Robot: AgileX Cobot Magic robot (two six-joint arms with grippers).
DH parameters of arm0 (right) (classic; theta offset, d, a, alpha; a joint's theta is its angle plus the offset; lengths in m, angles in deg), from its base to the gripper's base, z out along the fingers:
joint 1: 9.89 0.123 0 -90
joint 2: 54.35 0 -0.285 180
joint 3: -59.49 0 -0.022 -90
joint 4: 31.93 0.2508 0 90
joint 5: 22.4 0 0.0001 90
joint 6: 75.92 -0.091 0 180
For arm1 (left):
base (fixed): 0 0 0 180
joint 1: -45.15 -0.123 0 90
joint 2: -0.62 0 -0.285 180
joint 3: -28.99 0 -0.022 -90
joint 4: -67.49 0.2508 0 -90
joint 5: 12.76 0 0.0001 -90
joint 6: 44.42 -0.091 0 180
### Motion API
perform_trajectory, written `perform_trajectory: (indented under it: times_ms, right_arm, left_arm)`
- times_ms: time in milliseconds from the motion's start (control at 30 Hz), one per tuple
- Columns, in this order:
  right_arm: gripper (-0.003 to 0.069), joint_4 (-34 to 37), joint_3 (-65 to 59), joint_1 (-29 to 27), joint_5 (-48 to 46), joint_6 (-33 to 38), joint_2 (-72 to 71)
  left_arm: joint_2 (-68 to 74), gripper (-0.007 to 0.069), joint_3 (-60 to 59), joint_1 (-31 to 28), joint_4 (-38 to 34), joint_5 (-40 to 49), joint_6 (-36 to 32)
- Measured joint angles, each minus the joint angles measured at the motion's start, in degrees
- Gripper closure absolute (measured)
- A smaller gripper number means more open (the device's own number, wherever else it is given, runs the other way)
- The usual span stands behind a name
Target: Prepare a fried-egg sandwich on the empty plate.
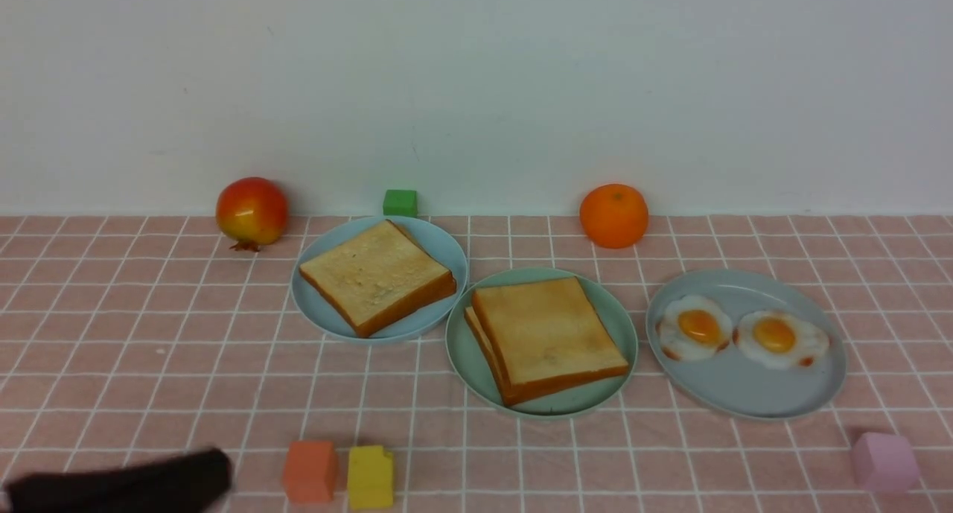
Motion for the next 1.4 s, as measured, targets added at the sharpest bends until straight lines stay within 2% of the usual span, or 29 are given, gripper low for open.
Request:
perform_trajectory:
  times_ms: [33,133,233,367,433,567,1400]
  right_arm:
    - [0.0646,0.0,0.0,0.0,0.0,0.0,0.0]
    - [0.0643,0.0,0.0,0.0,0.0,0.0,0.0]
    - [0.0641,0.0,0.0,0.0,0.0,0.0,0.0]
    - [0.0636,0.0,0.0,0.0,0.0,0.0,0.0]
    - [0.0636,0.0,0.0,0.0,-0.06,0.0,0.0]
    - [0.0636,0.0,0.0,0.0,-0.06,0.0,0.0]
    - [0.0607,0.0,0.0,0.05,-0.06,0.0,0.0]
  left_arm:
    - [-0.34,0.0612,-0.17,-1.28,0.07,-0.27,0.41]
    - [-4.76,0.0612,-3.35,-10.13,0.6,-1.83,2.65]
    - [-11.89,0.0612,-10.86,-23.47,1.31,-1.64,4.76]
    - [-18.59,0.0612,-18.82,-31.13,1.97,2.01,8.04]
    - [-19.53,0.0612,-19.71,-32.06,2.92,8.21,10.3]
    - [-19.73,0.0612,-19.68,-32.89,4.64,13.85,13.23]
    - [-19.73,0.0612,-19.64,-32.95,4.76,14.05,14.05]
